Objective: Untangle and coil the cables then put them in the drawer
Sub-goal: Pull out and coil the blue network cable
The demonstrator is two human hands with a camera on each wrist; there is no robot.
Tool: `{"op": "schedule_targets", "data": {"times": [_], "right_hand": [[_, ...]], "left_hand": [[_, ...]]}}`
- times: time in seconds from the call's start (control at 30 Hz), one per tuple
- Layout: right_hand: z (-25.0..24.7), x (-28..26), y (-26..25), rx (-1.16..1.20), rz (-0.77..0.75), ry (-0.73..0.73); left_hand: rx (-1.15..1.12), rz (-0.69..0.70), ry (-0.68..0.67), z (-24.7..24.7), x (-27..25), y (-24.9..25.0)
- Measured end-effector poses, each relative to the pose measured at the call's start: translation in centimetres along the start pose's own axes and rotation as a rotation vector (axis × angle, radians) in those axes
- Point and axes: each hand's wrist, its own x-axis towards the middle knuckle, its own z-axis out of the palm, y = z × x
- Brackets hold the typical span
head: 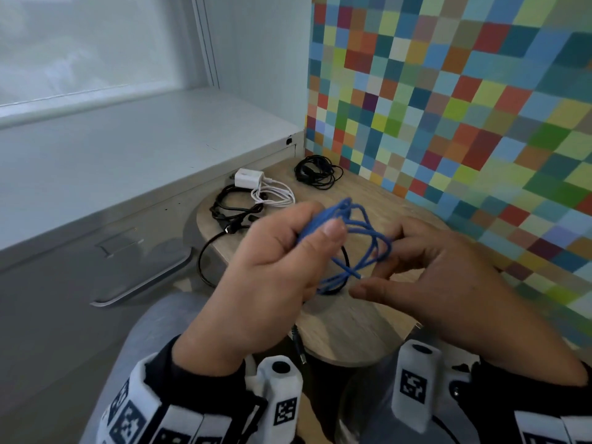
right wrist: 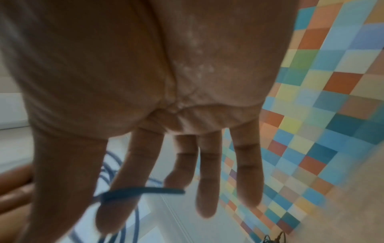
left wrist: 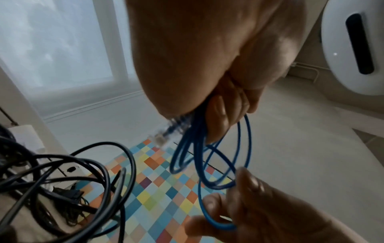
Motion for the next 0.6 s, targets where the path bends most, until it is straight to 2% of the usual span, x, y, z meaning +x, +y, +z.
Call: {"op": "schedule_targets", "data": {"times": [0.1,0.23,0.37,0.47,0.53,0.6], "right_hand": [[0.5,0.1,-0.5,0.129,0.017,0.163],[1.6,0.2,-0.9,0.299,0.014,0.339],[3.2,0.4,-1.4,0.439,-0.006,0.332],[3.9,0.4,-1.5,0.550,-0.087,0.332],[4.2,0.4,-1.6,0.538,-0.146,0.318],[4.4,0.5,-1.8,0.527,-0.142,0.297]], "left_hand": [[-0.156,-0.052,-0.071,0.8,-0.1,-0.1],[-0.464,-0.104,-0.073,0.7,0.0,-0.2],[-0.612,-0.154,-0.124,0.5,0.0,-0.4],[-0.671,-0.193,-0.102,0.5,0.0,-0.4],[-0.695,-0.198,-0.075,0.4,0.1,-0.2],[-0.727,-0.195,-0.062,0.3,0.1,0.0]]}}
